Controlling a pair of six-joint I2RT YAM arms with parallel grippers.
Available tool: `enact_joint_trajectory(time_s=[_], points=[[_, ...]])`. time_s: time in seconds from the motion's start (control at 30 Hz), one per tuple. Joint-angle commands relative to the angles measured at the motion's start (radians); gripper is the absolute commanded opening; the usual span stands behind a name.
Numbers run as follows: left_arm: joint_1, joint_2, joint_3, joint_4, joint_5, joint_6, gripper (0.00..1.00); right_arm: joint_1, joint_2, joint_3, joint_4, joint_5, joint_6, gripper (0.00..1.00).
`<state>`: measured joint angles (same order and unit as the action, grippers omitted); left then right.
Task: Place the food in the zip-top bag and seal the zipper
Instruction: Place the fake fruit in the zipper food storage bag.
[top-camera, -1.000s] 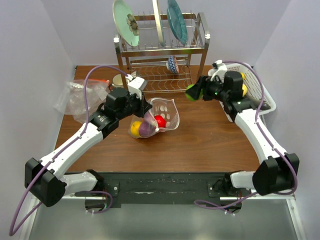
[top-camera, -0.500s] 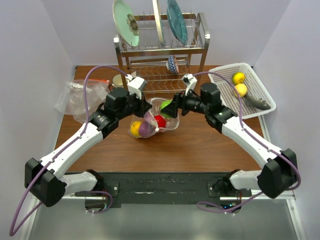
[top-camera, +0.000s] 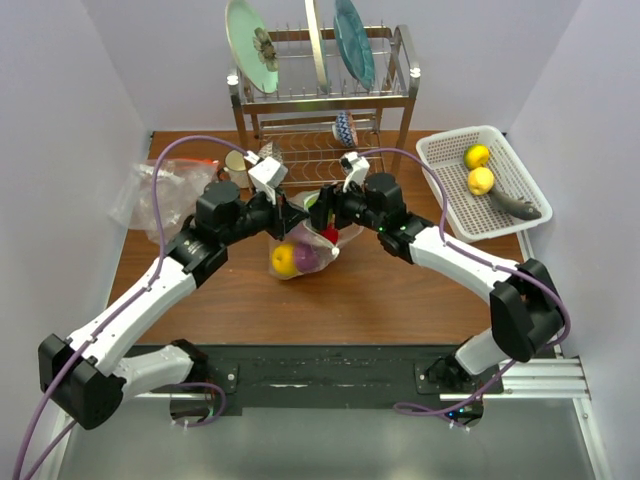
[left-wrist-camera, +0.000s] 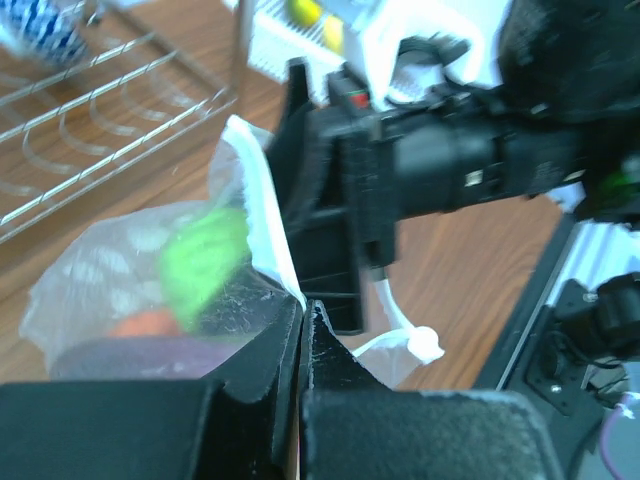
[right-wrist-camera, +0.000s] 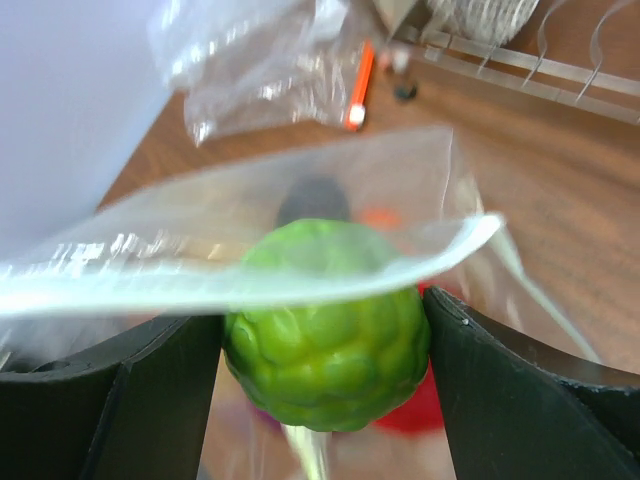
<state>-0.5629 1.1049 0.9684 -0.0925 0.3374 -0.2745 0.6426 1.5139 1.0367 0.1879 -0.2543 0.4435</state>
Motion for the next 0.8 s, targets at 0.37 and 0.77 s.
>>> enact_joint_trajectory(time_s=[0.37, 0.77], points=[[0.052, -0.002, 0.004, 0.126, 0.098, -0.063, 0.00, 0.040, -0.139, 0.008, -0.030, 0.158, -0.035, 0.90], [0.054, 0.009, 0.001, 0.120, 0.077, -0.058, 0.00, 0.040, -0.277, 0.186, -0.631, 0.372, -0.106, 0.84]])
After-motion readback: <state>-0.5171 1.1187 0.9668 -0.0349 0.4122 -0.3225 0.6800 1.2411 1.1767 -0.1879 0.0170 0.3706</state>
